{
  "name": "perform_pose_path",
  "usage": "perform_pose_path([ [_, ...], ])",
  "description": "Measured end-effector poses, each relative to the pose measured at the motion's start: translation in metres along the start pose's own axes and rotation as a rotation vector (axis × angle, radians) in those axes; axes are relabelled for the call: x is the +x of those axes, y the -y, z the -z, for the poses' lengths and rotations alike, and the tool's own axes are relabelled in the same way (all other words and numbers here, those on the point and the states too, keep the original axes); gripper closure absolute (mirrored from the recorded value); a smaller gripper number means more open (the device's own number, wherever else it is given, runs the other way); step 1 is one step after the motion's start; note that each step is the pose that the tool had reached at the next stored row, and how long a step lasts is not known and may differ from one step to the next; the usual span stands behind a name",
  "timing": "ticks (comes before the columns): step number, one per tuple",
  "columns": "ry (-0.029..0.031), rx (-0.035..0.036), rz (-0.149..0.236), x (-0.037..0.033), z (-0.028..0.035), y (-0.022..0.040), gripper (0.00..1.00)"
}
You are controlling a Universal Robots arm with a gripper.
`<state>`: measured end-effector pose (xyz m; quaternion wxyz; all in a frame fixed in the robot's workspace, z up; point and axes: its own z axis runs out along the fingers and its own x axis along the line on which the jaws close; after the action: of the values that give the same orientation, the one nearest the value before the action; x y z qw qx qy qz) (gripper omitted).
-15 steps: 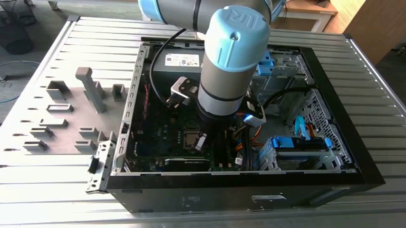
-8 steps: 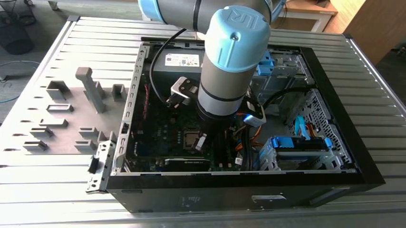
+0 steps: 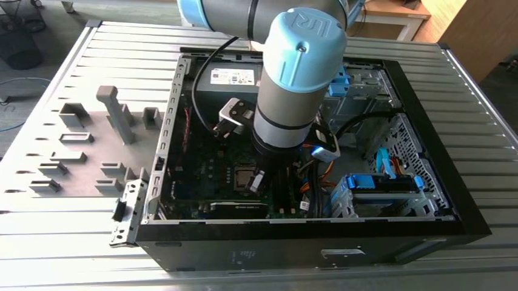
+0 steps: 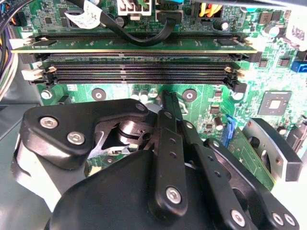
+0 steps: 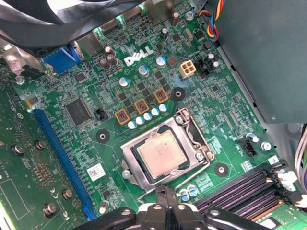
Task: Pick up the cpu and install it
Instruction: 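Install the first cpu locking lever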
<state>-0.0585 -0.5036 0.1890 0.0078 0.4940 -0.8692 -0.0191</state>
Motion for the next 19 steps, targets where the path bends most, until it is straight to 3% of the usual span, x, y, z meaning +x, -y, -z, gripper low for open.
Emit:
perform_pose_path([
  [4,-0.0003,-0.0004,0.000,-0.0001,0.0000,0.0001,0.89],
  [11,0.0058,-0.0041,0.000,0.0008,-0.0004,0.0007,0.89],
  [17,0.0061,-0.0044,0.000,0.0010,-0.0004,0.0007,0.89],
  [19,0.0104,-0.0068,0.001,0.0014,-0.0005,0.0008,0.89],
])
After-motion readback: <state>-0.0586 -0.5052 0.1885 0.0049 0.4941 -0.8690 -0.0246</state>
